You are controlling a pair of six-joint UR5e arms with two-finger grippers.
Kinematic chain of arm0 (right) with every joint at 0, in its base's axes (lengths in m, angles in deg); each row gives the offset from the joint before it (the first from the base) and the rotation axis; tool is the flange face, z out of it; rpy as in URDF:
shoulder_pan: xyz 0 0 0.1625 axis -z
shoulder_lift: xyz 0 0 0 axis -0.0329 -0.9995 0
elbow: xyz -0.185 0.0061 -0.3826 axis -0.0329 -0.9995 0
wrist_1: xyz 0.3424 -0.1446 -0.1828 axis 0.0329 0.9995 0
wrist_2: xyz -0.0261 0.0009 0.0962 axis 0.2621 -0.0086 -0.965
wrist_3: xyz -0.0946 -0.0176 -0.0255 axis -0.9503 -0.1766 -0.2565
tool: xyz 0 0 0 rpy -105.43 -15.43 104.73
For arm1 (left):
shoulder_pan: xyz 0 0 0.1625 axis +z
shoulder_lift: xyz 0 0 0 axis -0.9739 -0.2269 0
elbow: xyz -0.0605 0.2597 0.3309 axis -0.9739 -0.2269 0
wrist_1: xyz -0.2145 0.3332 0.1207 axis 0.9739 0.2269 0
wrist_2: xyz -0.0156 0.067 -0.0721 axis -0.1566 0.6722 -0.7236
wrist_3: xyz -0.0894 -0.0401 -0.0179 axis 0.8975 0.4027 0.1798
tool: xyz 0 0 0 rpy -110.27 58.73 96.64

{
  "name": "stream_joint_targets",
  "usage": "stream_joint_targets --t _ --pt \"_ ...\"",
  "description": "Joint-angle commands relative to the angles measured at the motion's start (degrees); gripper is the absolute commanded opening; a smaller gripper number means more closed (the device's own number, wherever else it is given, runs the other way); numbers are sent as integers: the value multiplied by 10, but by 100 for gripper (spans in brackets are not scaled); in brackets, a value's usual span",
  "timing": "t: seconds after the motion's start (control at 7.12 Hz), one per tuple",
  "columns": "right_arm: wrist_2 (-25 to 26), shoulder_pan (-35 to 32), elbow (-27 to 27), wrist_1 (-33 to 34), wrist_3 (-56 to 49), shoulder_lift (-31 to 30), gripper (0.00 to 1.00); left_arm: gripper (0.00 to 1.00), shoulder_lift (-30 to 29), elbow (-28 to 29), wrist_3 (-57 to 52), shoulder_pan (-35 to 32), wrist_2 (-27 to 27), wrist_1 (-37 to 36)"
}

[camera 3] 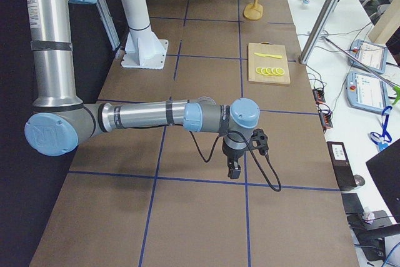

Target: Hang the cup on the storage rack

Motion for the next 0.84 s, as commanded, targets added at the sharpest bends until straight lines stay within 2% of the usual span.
stream_joint_targets --t 0.0,0.14,0.42,0.7 --pt "-1 0 1 0 0 -1 100 100 29 -97 40 0 -49 -52" --pt "-2 0 -2 0 -1 -2 100 100 32 -121 37 0 -34 -34" --pt "-5 0 -3 0 0 -3 100 100 40 -123 17 2 -16 -3" --pt "-5 0 -3 0 -1 -4 100 100 56 -123 -83 0 -15 2"
